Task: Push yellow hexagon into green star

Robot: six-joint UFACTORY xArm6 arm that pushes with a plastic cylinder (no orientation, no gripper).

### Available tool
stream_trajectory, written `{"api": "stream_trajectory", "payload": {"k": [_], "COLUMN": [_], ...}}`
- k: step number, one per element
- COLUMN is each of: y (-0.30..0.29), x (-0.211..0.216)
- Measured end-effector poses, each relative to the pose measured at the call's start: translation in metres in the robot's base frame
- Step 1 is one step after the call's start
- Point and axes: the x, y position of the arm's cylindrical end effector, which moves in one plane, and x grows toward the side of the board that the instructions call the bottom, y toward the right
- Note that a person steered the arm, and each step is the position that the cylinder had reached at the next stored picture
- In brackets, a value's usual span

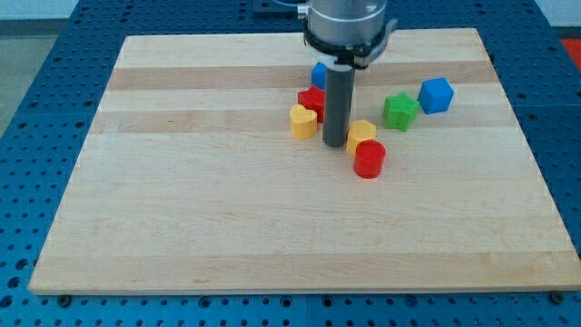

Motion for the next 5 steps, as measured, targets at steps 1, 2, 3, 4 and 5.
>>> {"api": "stream_trajectory", "payload": {"k": [1,2,3,4,5], "y": [0.001,0.005,0.033,0.069,0.084], "x": [0.018,0.020,-0.004,-0.067,-0.098]}}
